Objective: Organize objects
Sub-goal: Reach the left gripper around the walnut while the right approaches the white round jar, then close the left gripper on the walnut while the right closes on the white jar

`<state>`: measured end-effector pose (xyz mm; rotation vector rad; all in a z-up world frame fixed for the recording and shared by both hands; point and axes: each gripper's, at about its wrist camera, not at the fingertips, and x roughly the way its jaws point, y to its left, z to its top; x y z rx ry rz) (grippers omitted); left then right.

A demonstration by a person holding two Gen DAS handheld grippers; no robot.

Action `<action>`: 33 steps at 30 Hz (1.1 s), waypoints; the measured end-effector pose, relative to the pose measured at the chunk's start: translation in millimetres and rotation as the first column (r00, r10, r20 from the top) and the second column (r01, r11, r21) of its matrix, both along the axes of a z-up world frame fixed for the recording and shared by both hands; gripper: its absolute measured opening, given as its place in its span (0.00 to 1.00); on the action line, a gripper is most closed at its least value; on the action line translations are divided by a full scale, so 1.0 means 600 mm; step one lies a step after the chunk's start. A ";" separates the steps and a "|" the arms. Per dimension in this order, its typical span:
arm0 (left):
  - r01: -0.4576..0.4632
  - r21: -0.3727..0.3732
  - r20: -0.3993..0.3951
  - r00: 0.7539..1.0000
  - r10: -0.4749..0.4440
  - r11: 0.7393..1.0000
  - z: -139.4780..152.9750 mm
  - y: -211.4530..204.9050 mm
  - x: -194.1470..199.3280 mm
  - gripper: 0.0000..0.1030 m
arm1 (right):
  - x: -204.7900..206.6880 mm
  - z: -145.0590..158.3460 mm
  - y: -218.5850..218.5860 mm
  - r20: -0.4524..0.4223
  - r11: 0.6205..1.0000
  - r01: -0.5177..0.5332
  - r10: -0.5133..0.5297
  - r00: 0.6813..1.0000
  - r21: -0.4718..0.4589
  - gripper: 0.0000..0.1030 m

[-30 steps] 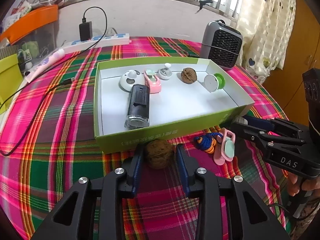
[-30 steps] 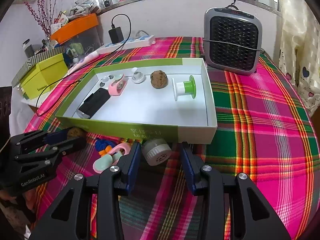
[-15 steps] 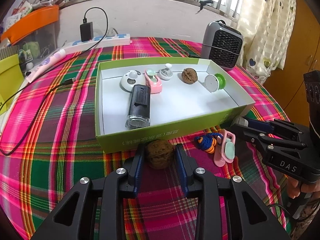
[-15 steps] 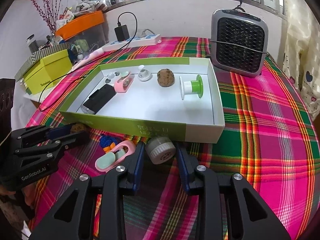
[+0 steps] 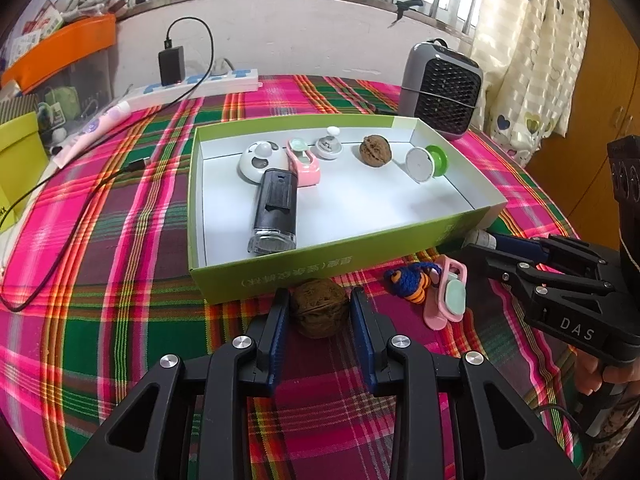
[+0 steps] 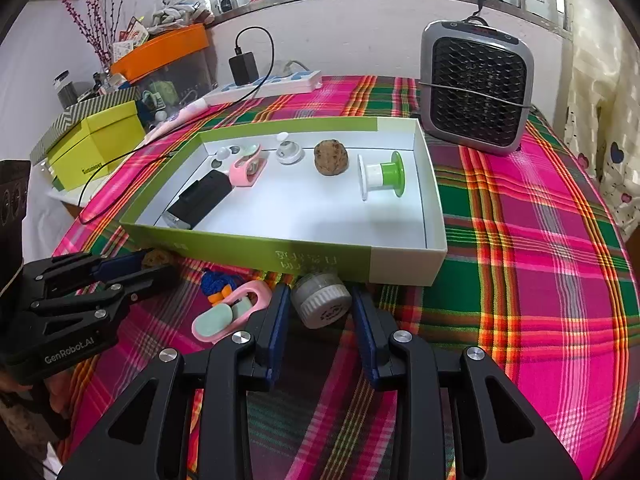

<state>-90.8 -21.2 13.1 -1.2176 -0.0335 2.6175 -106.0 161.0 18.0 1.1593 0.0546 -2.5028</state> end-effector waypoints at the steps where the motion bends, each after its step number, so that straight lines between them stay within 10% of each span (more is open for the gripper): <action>1: 0.001 -0.002 -0.001 1.000 -0.001 1.000 0.000 0.001 0.001 0.27 | 0.001 0.000 0.000 -0.002 1.000 0.000 0.000 1.000 0.001 0.32; 33: 0.009 0.015 -0.092 0.996 -0.007 1.000 0.057 0.004 0.031 0.27 | 0.037 0.052 -0.001 -0.103 1.000 0.002 -0.004 0.995 -0.012 0.32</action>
